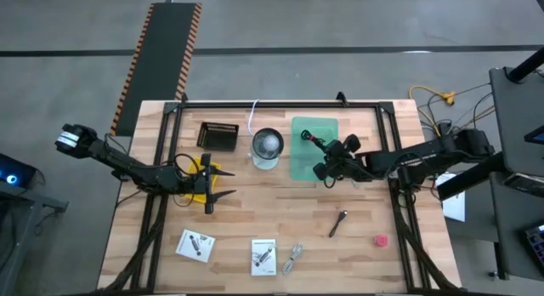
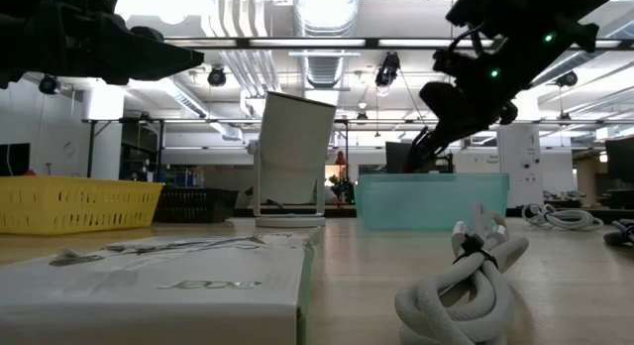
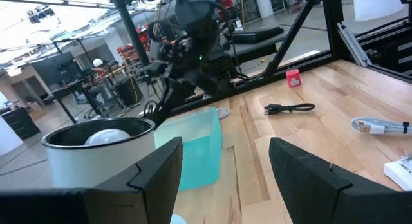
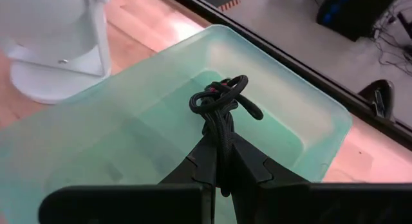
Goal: Pick and place items into bin
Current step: Put the left black charger cable into the green bin, then put the top white charger cable into the green bin
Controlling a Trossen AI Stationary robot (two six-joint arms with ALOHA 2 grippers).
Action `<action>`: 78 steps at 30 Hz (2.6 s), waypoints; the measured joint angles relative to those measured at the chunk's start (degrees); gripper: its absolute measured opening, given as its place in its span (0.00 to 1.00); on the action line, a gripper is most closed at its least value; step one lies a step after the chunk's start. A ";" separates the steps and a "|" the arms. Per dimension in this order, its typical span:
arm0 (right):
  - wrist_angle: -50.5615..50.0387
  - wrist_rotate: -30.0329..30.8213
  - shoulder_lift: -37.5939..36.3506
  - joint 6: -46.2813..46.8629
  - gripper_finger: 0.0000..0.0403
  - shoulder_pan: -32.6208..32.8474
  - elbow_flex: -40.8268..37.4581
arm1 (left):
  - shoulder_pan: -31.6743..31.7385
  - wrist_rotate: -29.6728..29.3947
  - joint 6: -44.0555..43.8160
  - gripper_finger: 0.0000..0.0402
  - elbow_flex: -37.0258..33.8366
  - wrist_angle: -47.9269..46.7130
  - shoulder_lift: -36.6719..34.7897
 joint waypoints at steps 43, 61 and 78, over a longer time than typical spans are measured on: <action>13.52 -7.58 8.44 0.54 0.03 -1.17 0.43 | 0.00 0.01 -0.02 0.54 0.00 -0.06 0.07; 15.05 -21.03 8.04 -0.79 0.03 -1.17 0.43 | 0.00 0.01 -0.02 0.54 -0.02 -0.08 0.07; 15.22 -23.32 8.04 -2.02 0.25 -1.15 0.43 | 0.02 0.00 -0.02 0.54 -0.02 -0.09 0.07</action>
